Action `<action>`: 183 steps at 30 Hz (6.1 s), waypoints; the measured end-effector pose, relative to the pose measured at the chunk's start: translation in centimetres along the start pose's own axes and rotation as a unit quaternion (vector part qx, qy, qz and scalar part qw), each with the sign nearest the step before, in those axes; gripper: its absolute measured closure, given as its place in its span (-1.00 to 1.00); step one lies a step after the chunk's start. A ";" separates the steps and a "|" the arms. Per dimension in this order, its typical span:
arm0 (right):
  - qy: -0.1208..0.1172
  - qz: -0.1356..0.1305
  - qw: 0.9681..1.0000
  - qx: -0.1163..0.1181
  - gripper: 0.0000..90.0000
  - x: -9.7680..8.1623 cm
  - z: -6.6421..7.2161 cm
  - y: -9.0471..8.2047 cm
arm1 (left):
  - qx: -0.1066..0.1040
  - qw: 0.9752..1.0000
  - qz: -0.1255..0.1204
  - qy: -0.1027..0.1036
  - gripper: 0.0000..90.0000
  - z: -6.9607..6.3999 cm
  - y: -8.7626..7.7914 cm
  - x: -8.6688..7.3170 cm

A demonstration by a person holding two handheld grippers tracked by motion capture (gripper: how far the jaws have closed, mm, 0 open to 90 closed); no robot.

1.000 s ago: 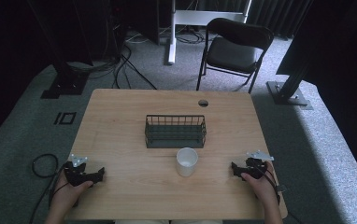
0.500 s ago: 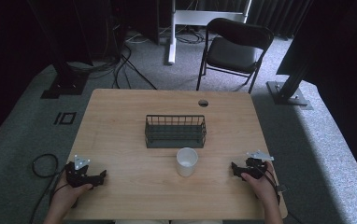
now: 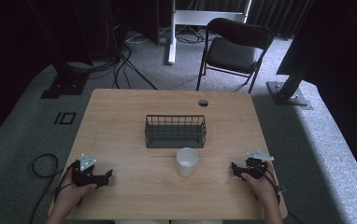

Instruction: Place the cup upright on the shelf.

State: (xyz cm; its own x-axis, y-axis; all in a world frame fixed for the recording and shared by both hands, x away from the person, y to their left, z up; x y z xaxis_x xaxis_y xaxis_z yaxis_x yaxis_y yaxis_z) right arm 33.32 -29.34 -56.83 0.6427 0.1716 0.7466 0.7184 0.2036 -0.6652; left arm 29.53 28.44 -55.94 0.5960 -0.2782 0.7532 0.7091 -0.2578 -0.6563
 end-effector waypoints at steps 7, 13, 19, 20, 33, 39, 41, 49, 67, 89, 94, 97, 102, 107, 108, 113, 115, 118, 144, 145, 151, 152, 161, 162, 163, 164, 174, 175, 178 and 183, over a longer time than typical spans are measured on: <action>0.000 0.000 1.000 0.000 -0.76 0.0 0.0 0.0 | -0.019 0.999 -0.014 0.024 -0.94 -1.4 0.2 0.8; 0.000 0.000 1.000 0.000 -0.76 0.0 0.0 0.0 | -0.040 0.998 -0.026 0.036 -0.94 -2.6 0.2 1.7; 0.000 0.000 1.000 0.000 -0.76 0.0 0.0 0.0 | -0.043 0.997 -0.029 0.053 -0.94 -3.2 0.2 2.2; 0.000 0.000 1.000 0.000 -0.76 0.0 0.0 0.0 | -0.049 0.997 -0.031 0.059 -0.94 -3.5 0.1 2.3; 0.000 0.000 1.000 0.000 -0.76 0.0 0.0 0.0 | -0.082 0.991 -0.062 0.089 -0.94 -5.9 0.1 3.5; 0.000 0.000 1.000 0.000 -0.76 0.0 0.0 0.0 | -0.102 0.986 -0.073 0.105 -0.94 -7.1 0.2 4.1; 0.000 0.000 1.000 0.000 -0.76 0.0 0.0 0.0 | -0.110 0.985 -0.077 0.110 -0.94 -7.6 0.3 4.3; 0.000 0.000 1.000 0.000 -0.76 0.0 0.0 0.0 | -0.143 0.977 -0.084 0.135 -0.94 -9.9 0.4 5.1; 0.000 0.000 1.000 0.000 -0.76 0.0 0.0 0.0 | -0.216 0.958 -0.113 0.149 -0.94 -14.5 1.4 7.7; 0.001 0.000 1.000 0.000 -0.76 0.0 0.0 0.0 | -0.261 0.946 -0.102 0.165 -0.90 -18.3 3.6 9.5; 0.001 0.000 1.000 0.000 -0.76 0.0 0.0 0.0 | -0.266 0.944 -0.103 0.163 -0.90 -19.0 4.2 9.9; 0.001 0.000 1.000 0.000 -0.76 0.0 0.0 0.0 | -0.271 0.943 -0.107 0.161 -0.90 -19.4 4.4 10.1; 0.001 0.000 1.000 0.001 -0.76 0.0 0.0 0.0 | -0.274 0.942 -0.115 0.157 -0.90 -20.0 5.0 10.8; 0.001 0.000 1.000 0.001 -0.76 0.0 0.0 0.0 | -0.285 0.938 -0.108 0.164 -0.86 -20.6 5.3 11.1; 0.001 0.000 1.000 0.001 -0.76 0.0 0.0 0.0 | -0.292 0.937 -0.103 0.164 -0.86 -20.8 5.4 11.1; 0.001 0.000 1.000 0.000 -0.76 0.0 0.0 0.0 | -0.287 0.939 -0.110 0.155 -0.86 -21.3 6.3 11.2; 0.001 0.000 1.000 0.001 -0.76 0.0 0.0 0.0 | -0.287 0.938 -0.116 0.154 -0.86 -21.4 6.5 11.3; 0.001 0.000 1.000 0.001 -0.76 0.0 0.0 0.0 | -0.284 0.939 -0.125 0.150 -0.86 -21.5 6.7 11.7; 0.001 0.000 1.000 0.001 -0.76 0.0 0.0 0.0 | -0.279 0.934 -0.161 0.153 -0.54 -22.6 6.8 12.5; 0.001 0.000 1.000 0.001 -0.76 0.0 0.0 0.0 | -0.280 0.934 -0.165 0.150 -0.54 -22.5 6.7 12.6; 0.001 0.000 1.000 0.000 -0.76 0.0 0.0 0.0 | -0.297 0.924 -0.177 0.163 -0.54 -22.8 5.8 13.2; 0.001 0.000 1.000 0.000 -0.76 0.0 0.0 0.0 | -0.300 0.923 -0.178 0.162 -0.54 -22.9 5.6 13.4; 0.001 0.000 1.000 0.001 -0.76 0.0 0.0 0.0 | -0.298 0.918 -0.208 0.157 -0.54 -22.7 3.8 15.5; 0.001 0.000 1.000 0.001 -0.76 0.0 0.0 0.0 | -0.300 0.918 -0.207 0.157 -0.54 -22.6 3.5 15.8; 0.001 0.000 1.000 0.000 -0.76 0.0 0.0 0.0 | -0.298 0.918 -0.211 0.154 -0.54 -22.5 3.4 16.0; 0.001 0.000 1.000 0.001 -0.76 0.0 0.0 0.0 | -0.295 0.918 -0.214 0.154 -0.54 -22.3 3.1 16.5; 0.001 -0.001 1.000 0.000 -0.76 0.0 0.0 0.0 | -0.264 0.927 -0.233 0.133 -0.54 -20.8 2.4 18.9; 0.001 0.000 1.000 0.000 -0.76 0.0 0.0 0.0 | -0.259 0.927 -0.235 0.132 -0.54 -20.6 2.3 19.3; 0.001 0.000 1.000 0.000 -0.76 0.0 0.0 0.0 | -0.250 0.929 -0.242 0.129 -0.54 -20.1 2.1 20.2; 0.001 -0.001 1.000 0.000 -0.76 0.0 0.0 0.0 | -0.228 0.932 -0.252 0.130 -0.54 -19.5 1.9 21.4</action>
State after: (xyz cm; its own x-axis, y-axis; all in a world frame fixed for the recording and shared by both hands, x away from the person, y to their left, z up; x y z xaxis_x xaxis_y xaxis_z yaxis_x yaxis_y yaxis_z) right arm 33.33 -29.35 -56.82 0.6422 0.1697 0.7475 0.7191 0.2043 -0.6642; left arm 36.29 3.92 -41.88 0.0782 -0.2144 0.9736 0.6049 -0.7661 -0.2173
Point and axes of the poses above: each handheld gripper's, and its own axes: y roughly forward along the jaws, x roughly out of its top, z roughly to its left, the point moved 2 cm from there along y, roughly forward along the jaws, and after that the axes turned 2 degrees about -z, right-handed, at the moved point
